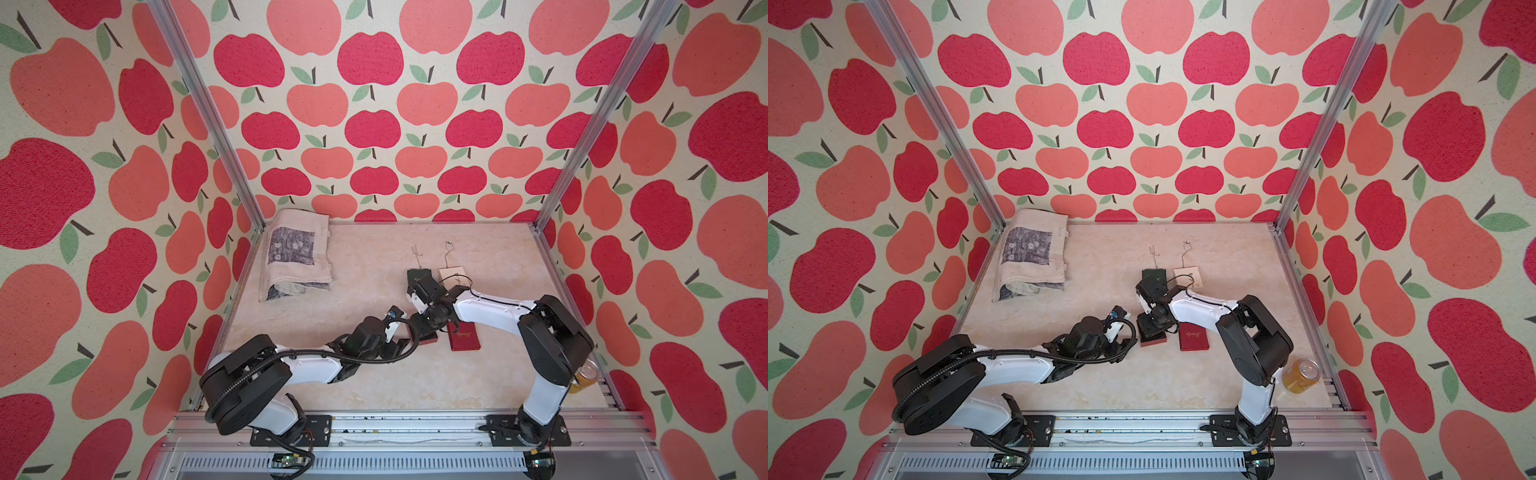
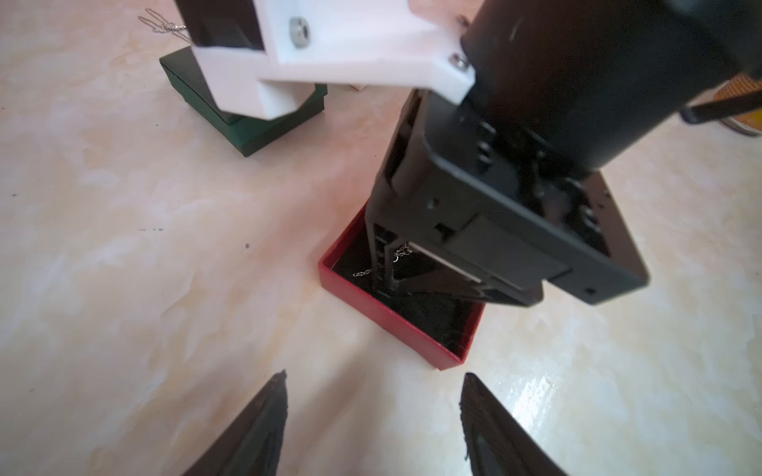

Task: Take the necklace out of the lift-off lid jewelry box
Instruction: Take out the inner lining from the jewelry box.

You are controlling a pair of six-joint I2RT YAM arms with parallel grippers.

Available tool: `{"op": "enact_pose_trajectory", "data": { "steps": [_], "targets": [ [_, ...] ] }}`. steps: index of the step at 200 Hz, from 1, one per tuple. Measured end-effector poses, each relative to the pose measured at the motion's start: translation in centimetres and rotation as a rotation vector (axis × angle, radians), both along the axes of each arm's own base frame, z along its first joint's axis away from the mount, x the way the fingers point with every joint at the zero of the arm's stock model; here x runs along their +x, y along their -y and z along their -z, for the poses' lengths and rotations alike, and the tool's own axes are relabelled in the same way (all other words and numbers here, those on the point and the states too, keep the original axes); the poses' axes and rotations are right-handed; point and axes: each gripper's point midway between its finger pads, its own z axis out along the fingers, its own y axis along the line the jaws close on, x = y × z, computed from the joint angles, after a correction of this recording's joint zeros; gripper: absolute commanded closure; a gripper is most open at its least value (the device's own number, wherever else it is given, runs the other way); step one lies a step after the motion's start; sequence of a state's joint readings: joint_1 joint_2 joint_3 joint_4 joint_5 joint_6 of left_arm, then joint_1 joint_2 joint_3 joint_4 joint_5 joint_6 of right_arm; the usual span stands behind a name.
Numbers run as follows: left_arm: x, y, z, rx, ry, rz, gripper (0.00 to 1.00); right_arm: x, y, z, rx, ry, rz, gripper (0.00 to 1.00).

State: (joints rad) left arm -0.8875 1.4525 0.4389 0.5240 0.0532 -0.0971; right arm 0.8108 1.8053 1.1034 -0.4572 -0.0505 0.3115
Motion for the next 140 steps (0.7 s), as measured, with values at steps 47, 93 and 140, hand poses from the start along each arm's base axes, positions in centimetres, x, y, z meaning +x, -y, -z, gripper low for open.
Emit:
{"op": "enact_pose_trajectory", "data": {
  "steps": [47,93,140],
  "targets": [
    [0.0,0.0,-0.1,-0.001,0.001,0.0,0.34,0.0,-0.1,-0.2,0.008,0.002,-0.001,0.82],
    [0.0,0.0,-0.1,-0.003,0.002,0.002,0.35,-0.2,0.1,-2.8,0.036,0.032,-0.001,0.84],
    [-0.4,0.5,-1.6,-0.042,0.019,0.046,0.35,-0.2,0.3,-5.9,0.086,0.081,0.002,0.86]
  ]
}}
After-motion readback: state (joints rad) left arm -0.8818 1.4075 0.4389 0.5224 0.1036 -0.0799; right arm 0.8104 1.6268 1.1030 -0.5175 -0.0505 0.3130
